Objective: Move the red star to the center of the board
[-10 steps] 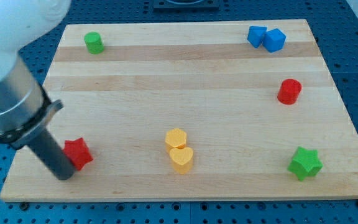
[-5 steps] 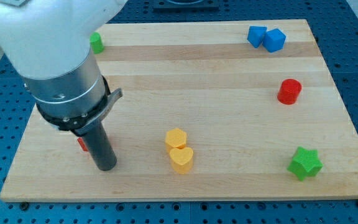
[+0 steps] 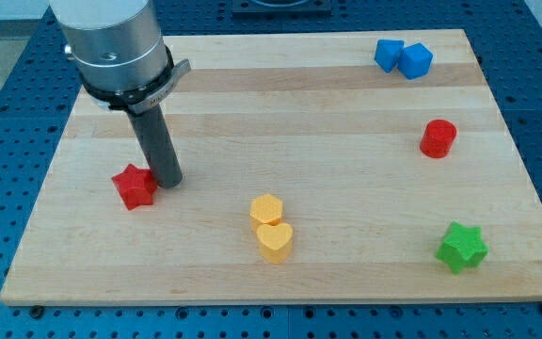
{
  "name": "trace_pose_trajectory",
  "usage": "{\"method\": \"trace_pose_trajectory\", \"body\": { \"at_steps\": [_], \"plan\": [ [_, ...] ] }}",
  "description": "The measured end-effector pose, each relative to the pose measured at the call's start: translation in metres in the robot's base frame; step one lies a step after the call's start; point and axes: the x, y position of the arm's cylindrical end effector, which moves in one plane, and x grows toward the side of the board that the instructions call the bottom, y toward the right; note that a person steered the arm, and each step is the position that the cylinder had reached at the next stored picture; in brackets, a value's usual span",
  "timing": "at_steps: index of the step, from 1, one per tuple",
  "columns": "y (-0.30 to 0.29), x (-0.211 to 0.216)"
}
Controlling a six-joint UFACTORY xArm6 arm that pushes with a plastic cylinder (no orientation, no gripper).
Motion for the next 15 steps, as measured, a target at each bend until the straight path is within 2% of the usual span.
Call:
{"method": "trace_pose_trajectory", "body": {
  "at_steps": [2,4,5,9,10,12,14,15],
  "plan": [
    [-0.048,0.061],
    [-0.095,0.067],
    [-0.095,0.041],
    [0.025,0.008],
    [0.036,0.008],
    [0.010,0.021],
    [0.023,-0.046],
    [0.040,-0.059]
  ]
}}
